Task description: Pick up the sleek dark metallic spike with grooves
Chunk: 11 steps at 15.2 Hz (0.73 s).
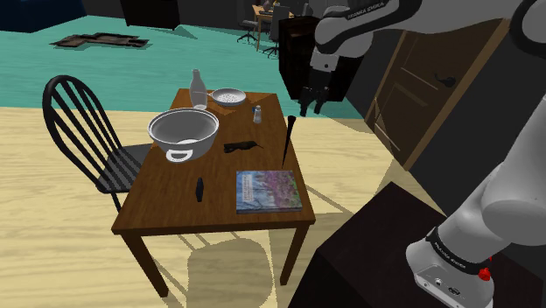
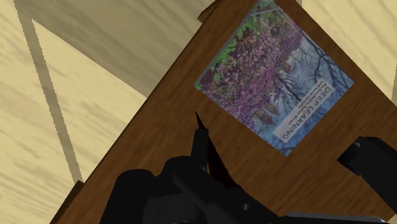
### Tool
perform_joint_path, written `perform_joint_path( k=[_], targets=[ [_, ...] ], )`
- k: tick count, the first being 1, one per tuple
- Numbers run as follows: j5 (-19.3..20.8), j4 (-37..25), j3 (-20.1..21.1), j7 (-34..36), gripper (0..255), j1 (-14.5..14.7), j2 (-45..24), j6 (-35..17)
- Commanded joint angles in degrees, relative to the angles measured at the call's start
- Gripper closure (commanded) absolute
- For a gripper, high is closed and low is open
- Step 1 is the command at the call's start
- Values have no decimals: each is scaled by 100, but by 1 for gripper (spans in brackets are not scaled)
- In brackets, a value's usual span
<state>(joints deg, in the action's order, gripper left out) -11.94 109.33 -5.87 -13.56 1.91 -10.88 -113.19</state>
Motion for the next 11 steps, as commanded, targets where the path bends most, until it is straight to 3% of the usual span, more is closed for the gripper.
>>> perform_joint_path(
  k=[1,7,11],
  targets=[
    [-101,-502,11,-64,0,-33,-476,15],
    [-324,-1971,89,-154,0,-158,-1774,160],
    [-356,-1850,103,-211,0,-160,-1898,-80]
  ],
)
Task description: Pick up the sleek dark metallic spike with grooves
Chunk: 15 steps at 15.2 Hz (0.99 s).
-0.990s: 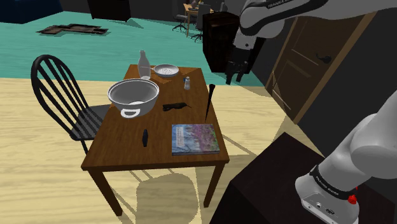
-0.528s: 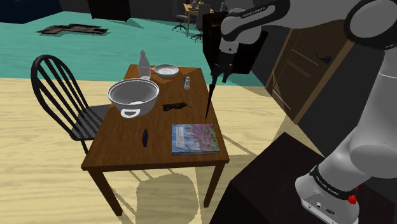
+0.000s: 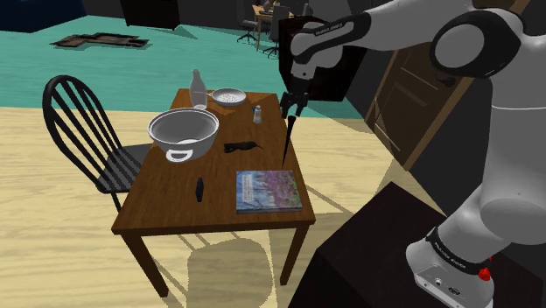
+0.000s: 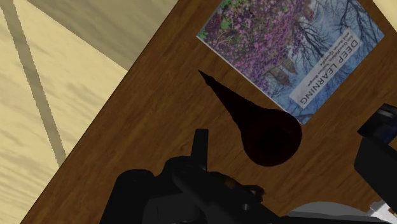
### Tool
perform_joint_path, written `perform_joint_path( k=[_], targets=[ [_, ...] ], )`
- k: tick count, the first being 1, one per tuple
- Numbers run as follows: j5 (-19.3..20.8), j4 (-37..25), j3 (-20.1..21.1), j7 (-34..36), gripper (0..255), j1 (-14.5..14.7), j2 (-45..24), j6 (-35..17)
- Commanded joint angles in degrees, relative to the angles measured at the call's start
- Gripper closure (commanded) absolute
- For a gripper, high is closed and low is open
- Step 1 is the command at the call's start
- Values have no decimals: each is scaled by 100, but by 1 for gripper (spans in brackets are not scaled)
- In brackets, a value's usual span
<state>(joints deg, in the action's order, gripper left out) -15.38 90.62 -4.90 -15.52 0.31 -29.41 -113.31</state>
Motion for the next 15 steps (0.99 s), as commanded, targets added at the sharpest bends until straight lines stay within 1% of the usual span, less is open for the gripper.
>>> perform_joint_path(
  k=[1,5,6,15],
  targets=[
    [-20,47,9,-29,0,0,-79,-126],
    [-43,110,19,-66,0,-2,-169,-275],
    [-42,128,19,-64,255,2,-155,-280],
    [-43,109,19,-66,255,-2,-169,-274]
  ],
)
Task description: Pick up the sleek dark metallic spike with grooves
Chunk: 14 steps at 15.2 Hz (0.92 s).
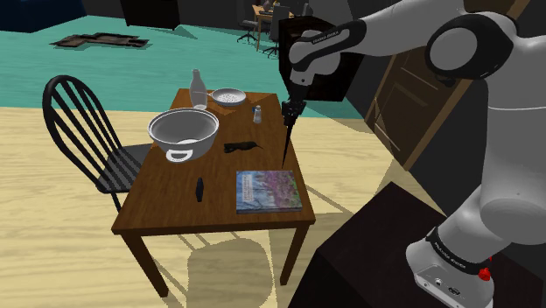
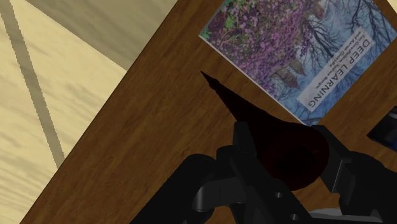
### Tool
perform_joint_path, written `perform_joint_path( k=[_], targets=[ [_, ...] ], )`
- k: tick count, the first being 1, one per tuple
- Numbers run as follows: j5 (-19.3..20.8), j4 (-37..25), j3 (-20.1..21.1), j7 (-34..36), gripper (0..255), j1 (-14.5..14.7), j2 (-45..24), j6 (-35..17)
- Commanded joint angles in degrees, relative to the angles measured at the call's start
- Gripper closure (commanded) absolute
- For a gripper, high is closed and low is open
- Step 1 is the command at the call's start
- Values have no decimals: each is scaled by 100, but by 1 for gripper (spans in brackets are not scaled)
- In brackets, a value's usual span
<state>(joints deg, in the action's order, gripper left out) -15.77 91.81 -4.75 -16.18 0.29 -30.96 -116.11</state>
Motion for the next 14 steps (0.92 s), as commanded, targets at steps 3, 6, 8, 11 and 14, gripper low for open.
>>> perform_joint_path(
  k=[3,6,8,11,14],
  targets=[
    [23,-81,-7,42,255,3,91,178],
    [48,-169,-17,85,255,3,186,356],
    [64,-233,-23,114,255,3,245,478],
    [86,-342,-31,157,255,2,327,663],
    [107,-464,-38,199,255,-1,398,853]
  ],
)
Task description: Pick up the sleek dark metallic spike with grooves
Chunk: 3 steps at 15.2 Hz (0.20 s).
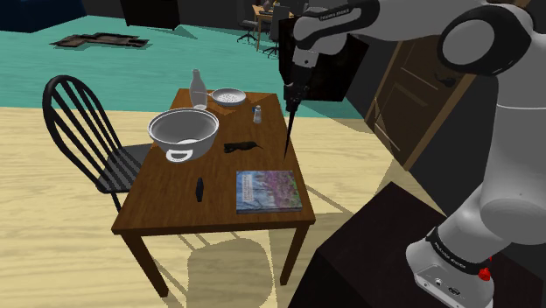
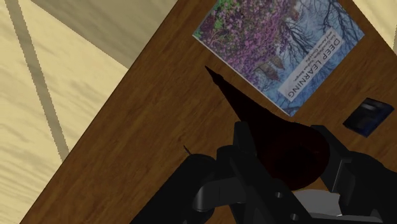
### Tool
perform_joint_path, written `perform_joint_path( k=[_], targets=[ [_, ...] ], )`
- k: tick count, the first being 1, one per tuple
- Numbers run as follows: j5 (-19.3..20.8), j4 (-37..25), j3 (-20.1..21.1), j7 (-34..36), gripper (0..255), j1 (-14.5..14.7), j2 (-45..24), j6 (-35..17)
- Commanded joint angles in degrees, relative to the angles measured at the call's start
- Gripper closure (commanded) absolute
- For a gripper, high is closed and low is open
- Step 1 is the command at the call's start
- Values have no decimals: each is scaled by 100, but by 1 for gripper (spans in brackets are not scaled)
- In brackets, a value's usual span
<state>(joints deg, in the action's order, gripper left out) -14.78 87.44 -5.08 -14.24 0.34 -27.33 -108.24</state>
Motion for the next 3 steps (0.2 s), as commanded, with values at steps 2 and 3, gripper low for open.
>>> perform_joint_path(
  k=[2,3],
  targets=[
    [15,-76,-8,22,255,-7,62,139],
    [15,-77,-8,22,255,-7,62,140]
  ],
)
